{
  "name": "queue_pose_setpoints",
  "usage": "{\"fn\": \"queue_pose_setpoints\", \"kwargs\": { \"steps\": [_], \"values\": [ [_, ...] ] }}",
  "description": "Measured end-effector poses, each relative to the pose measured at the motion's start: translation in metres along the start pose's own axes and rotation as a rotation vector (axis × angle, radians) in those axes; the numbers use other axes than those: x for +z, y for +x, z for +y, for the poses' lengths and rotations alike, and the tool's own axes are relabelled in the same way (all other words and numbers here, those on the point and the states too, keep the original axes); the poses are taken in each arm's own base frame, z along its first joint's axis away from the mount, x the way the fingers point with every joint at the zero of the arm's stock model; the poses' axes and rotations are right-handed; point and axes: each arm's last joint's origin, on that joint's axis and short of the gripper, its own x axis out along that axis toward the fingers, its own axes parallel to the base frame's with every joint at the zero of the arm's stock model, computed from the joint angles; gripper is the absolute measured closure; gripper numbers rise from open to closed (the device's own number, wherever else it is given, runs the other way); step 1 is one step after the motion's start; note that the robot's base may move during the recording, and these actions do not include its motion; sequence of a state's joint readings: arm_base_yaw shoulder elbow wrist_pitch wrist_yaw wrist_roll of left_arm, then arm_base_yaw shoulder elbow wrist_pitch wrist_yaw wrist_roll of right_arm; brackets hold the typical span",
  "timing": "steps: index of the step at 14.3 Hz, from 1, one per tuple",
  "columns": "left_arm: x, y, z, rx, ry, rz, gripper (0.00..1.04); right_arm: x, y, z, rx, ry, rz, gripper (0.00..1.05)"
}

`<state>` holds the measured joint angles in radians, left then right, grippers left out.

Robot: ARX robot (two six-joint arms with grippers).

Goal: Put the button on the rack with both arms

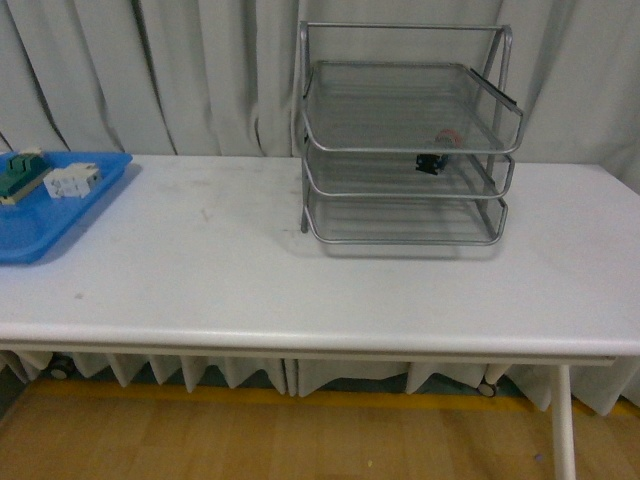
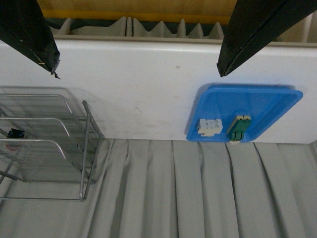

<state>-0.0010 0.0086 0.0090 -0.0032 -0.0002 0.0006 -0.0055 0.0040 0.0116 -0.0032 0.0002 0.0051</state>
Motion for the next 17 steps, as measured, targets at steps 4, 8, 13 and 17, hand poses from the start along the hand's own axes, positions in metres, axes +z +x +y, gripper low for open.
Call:
{"fn": "queue_pose_setpoints", "kwargs": {
  "steps": [4,8,13,17],
  "values": [
    [0.0000,0.0000,0.0000,0.000,0.000,0.000,0.07,0.0000,0.0000,0.0000,0.000,0.000,0.000,0.07],
    [0.0000,0.0000,0.0000,0.000,0.000,0.000,0.07,0.0000,0.0000,0.0000,0.000,0.000,0.000,0.06],
    [0.0000,0.0000,0.0000,0.000,0.000,0.000,0.07,0.0000,0.0000,0.0000,0.000,0.000,0.000,0.06],
    [0.0000,0.0000,0.0000,0.000,0.000,0.000,0.07,0.0000,0.0000,0.0000,0.000,0.000,0.000,0.06]
  ]
}}
